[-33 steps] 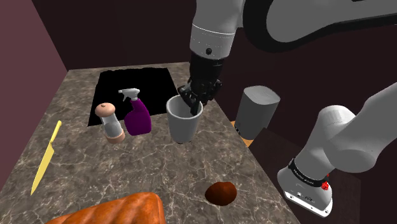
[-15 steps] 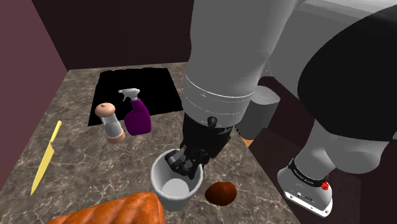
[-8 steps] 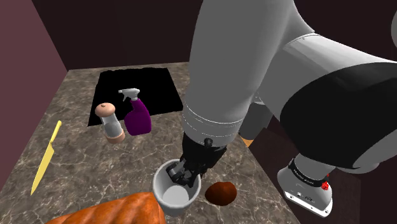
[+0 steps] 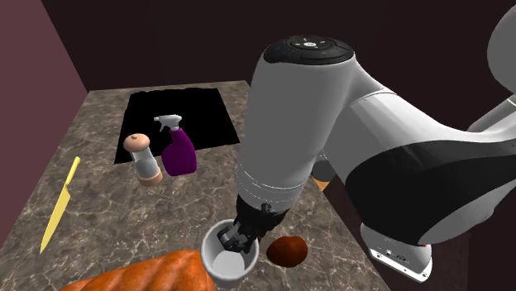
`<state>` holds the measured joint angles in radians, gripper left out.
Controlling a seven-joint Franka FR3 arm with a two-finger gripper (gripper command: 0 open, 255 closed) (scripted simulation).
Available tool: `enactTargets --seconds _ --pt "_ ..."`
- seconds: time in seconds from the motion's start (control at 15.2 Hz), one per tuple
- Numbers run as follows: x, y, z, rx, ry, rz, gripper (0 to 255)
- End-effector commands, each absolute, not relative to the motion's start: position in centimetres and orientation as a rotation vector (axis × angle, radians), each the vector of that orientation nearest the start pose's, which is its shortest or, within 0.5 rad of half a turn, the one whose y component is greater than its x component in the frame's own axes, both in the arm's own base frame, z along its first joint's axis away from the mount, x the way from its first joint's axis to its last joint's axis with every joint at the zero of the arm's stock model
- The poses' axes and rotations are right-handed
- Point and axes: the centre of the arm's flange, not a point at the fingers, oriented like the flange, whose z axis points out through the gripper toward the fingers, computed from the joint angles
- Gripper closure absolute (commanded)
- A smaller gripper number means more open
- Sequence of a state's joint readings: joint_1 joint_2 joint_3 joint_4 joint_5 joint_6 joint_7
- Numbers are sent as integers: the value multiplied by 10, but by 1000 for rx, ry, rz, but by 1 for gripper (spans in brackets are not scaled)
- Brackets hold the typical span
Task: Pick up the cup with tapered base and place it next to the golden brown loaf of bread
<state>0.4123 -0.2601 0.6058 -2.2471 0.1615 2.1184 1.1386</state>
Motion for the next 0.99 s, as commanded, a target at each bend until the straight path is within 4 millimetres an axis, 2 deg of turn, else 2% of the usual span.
enactTargets --seconds 0.0,0.92 --pt "241 427 452 -3045 318 -76 255" --pt "241 427 374 -3045 318 -76 255"
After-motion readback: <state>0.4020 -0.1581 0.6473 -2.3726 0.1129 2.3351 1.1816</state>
